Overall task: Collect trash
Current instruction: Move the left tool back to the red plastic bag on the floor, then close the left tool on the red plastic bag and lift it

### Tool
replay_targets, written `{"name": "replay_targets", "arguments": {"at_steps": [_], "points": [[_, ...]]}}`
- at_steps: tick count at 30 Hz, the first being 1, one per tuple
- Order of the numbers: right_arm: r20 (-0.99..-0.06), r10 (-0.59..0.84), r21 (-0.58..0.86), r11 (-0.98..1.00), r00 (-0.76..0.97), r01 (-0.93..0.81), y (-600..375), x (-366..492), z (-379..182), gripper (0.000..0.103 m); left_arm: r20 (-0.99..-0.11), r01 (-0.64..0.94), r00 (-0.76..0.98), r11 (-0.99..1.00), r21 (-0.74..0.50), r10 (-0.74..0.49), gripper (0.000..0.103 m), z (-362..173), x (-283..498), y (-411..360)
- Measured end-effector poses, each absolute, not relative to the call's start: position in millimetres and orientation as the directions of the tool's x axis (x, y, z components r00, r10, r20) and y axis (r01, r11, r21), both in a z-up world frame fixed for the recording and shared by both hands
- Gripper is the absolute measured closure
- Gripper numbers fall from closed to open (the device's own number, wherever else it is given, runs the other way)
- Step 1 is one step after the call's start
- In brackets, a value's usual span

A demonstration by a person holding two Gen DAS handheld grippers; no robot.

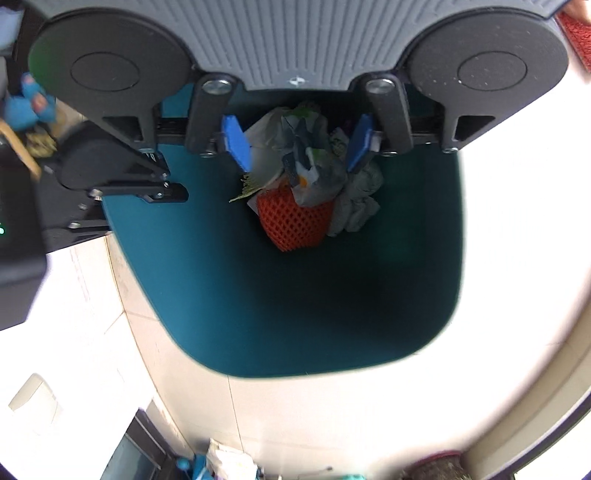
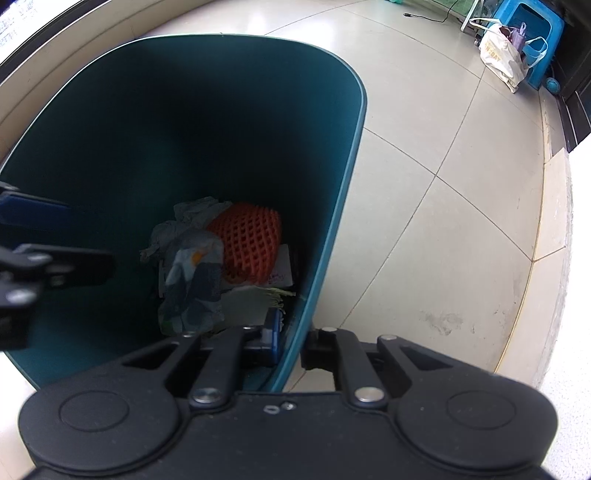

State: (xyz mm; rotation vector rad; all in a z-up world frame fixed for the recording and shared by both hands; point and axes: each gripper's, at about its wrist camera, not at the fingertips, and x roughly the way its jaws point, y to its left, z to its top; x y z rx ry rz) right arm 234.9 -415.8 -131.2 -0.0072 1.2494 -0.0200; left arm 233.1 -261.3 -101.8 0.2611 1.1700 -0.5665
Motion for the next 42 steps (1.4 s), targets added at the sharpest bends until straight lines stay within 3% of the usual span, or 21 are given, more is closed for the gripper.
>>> {"name": "replay_targets", "arguments": {"at_steps": [4,9,22,28,38,42], "points": [[-0.948,-0.02,-0.019,1.0,0.317,0.005,-416,231,-130,0.093,-0.904,0.524,0.312,0.847,-0.092,-0.291,0.038,-78,220,-237],[-0.949,-0.024,-0.028,1.0,0.314,-0.008,-411,234,-131,0.093,-0.885,0.507,0.375,0.86,-0.054,-0.277,0.037,-59,208,-205],[-0.958,-0.005,-0.017,0.999,0.285,-0.042,-386,237,-132,0.092,-0.869,0.259,0.464,0.965,-0.049,-0.169,0.03,-55,196,-80],[-0.96,-0.007,-0.024,0.998,0.281,-0.056,-383,240,-133,0.092,-0.912,0.172,0.393,0.984,-0.055,-0.12,0.03,-102,213,-24],[-0.965,-0.033,-0.049,0.997,0.262,-0.054,-385,245,-134,0.093,-0.991,0.074,0.135,0.997,0.013,0.003,0.03,-256,242,15],[-0.965,-0.036,-0.056,0.996,0.26,-0.069,-381,246,-134,0.093,-0.997,0.033,0.07,0.999,0.026,0.024,0.03,-293,236,38]]}}
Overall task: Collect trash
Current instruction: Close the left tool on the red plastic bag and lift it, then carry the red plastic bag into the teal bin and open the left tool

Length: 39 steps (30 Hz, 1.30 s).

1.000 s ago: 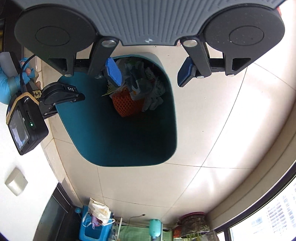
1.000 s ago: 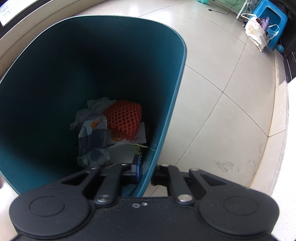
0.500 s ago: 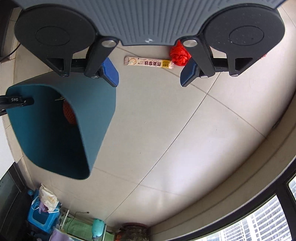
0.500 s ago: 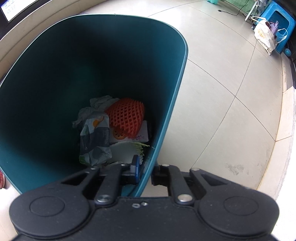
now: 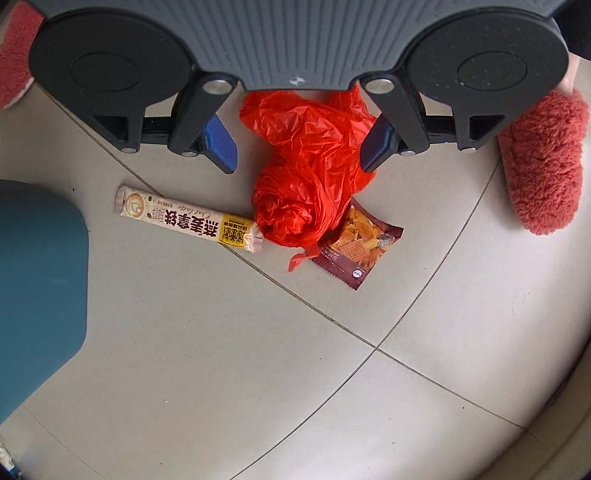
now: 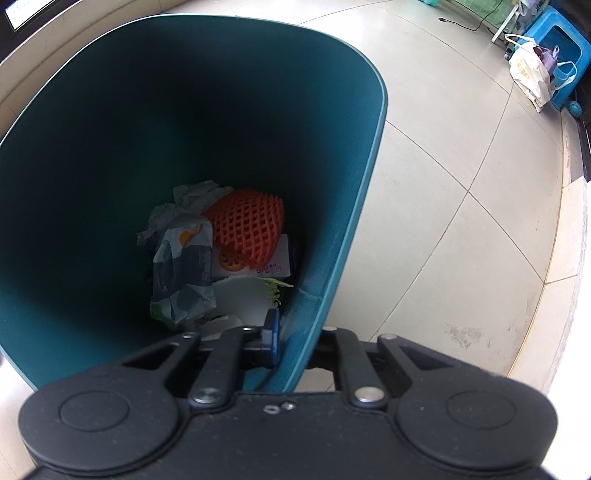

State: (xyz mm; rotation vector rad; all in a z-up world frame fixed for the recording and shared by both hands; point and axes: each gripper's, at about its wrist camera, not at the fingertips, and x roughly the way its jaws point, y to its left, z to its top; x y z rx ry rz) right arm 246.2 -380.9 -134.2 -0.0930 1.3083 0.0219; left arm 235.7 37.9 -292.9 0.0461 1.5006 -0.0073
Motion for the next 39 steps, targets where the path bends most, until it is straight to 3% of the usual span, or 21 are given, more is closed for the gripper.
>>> {"name": "replay_targets", "arguments": {"at_steps": [12,13,14,20,28,39], "points": [[-0.965,-0.015,-0.034,0.997,0.26,-0.067,-380,248,-128,0.092,-0.999,0.061,0.027,0.997,0.04,0.039,0.032,-343,244,30],[-0.965,-0.013,-0.033,0.997,0.262,-0.07,-380,247,-128,0.092,-0.999,0.05,0.025,0.998,0.043,0.042,0.033,-346,243,32],[-0.965,-0.013,-0.033,0.997,0.263,-0.072,-380,247,-128,0.092,-0.999,0.042,0.02,0.998,0.046,0.046,0.042,-348,242,33],[-0.964,-0.013,-0.034,0.997,0.265,-0.074,-380,247,-129,0.092,-0.997,0.024,0.037,0.998,0.063,0.062,0.051,-342,240,36],[-0.963,-0.012,-0.032,0.997,0.268,-0.07,-380,246,-128,0.092,-0.996,0.009,0.063,0.998,0.067,0.066,0.052,-299,224,31],[-0.96,0.023,0.009,0.999,0.279,-0.052,-389,244,-122,0.092,-0.98,0.061,0.18,0.994,0.093,0.081,0.052,-199,204,4]]}}
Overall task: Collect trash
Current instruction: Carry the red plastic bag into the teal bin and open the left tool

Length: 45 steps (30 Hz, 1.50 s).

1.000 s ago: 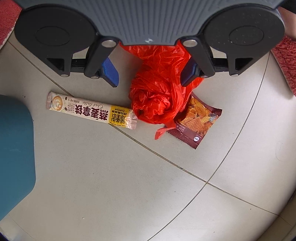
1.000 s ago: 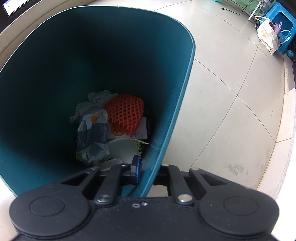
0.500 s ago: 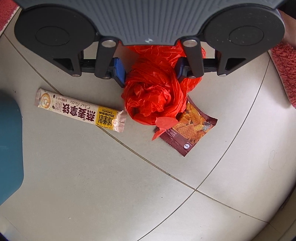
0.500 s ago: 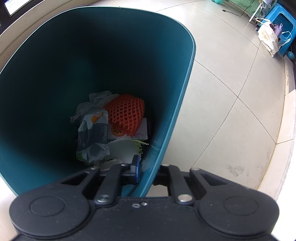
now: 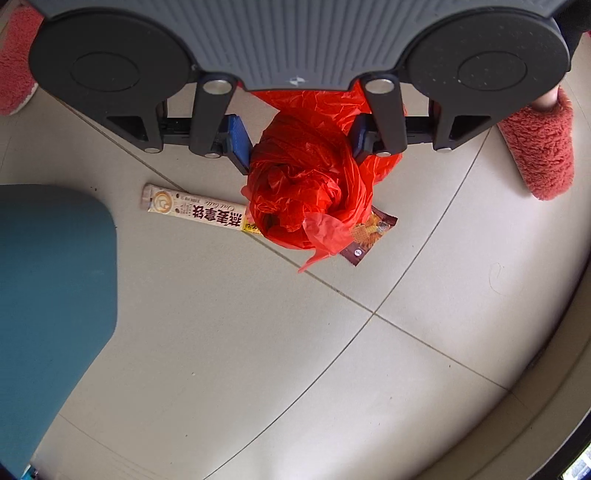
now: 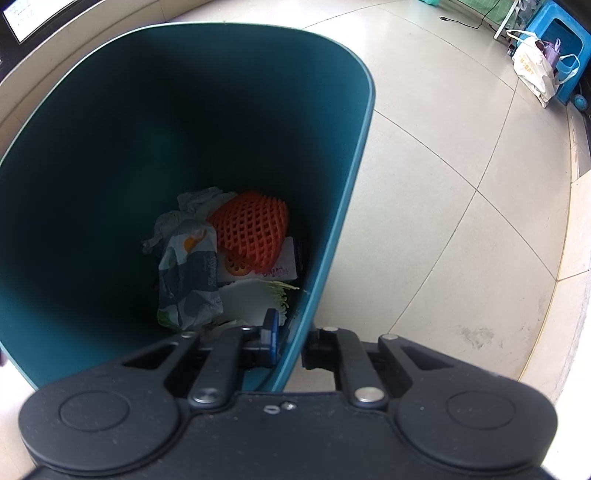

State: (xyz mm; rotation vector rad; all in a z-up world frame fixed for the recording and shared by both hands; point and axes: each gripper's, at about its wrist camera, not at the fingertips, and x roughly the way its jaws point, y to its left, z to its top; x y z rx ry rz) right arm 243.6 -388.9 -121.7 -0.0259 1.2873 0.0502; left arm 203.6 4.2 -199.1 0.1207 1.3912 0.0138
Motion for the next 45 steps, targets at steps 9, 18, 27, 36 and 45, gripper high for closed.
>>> {"name": "replay_targets", "arguments": {"at_steps": [9,18,27,36,45], "points": [[-0.949,0.065,0.054,0.998,0.309,-0.043,-398,239,-108,0.091,-0.955,0.11,0.294,0.992,0.063,0.028,0.052,-102,196,-18],[-0.939,0.098,0.091,0.995,0.329,-0.036,-407,233,-103,0.09,-0.903,0.224,0.429,0.972,0.077,-0.027,0.052,6,198,-56],[-0.932,0.125,0.116,0.992,0.339,-0.046,-415,226,-102,0.09,-0.859,0.354,0.481,0.935,0.01,-0.173,0.052,80,210,-123],[-0.929,0.138,0.127,0.99,0.342,-0.054,-421,224,-100,0.09,-0.808,0.449,0.512,0.893,-0.037,-0.291,0.052,86,235,-203],[-0.924,0.155,0.144,0.988,0.35,-0.057,-426,223,-103,0.09,-0.915,0.453,0.334,0.89,-0.053,-0.225,0.052,-41,256,-244]]}}
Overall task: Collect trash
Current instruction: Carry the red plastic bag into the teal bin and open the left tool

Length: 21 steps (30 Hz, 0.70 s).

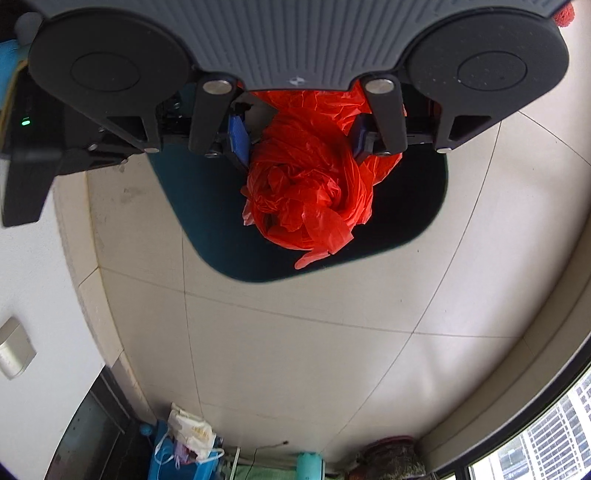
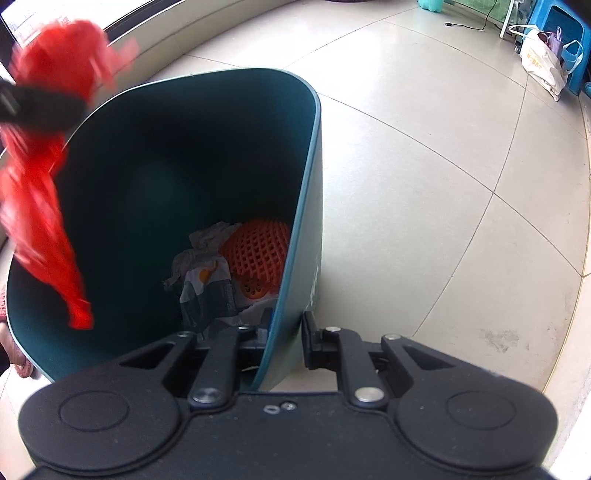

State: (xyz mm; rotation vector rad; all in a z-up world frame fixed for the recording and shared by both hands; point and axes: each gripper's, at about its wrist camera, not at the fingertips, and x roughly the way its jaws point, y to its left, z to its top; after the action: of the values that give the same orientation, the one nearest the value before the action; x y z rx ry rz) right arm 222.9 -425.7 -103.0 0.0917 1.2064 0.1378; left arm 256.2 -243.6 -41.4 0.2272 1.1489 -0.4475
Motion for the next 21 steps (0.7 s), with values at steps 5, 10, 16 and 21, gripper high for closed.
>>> {"name": "replay_targets", "arguments": {"at_steps": [5,10,16,21], "points": [[-0.922,0.159,0.147,0.987,0.353,-0.061,-428,221,-103,0.09,-0.95,0.44,0.267,0.897,-0.029,-0.161,0.051,-92,260,-249],[-0.921,0.164,0.151,0.986,0.355,-0.064,-429,219,-105,0.09,-0.964,0.443,0.231,0.896,-0.015,-0.131,0.05,-123,261,-256],[-0.921,0.163,0.15,0.987,0.354,-0.064,-429,219,-105,0.09,-0.972,0.458,0.206,0.889,-0.005,-0.111,0.049,-142,259,-257],[-0.921,0.162,0.149,0.987,0.354,-0.064,-429,219,-105,0.09,-0.967,0.443,0.204,0.895,-0.051,-0.156,0.037,-139,261,-244]]}}
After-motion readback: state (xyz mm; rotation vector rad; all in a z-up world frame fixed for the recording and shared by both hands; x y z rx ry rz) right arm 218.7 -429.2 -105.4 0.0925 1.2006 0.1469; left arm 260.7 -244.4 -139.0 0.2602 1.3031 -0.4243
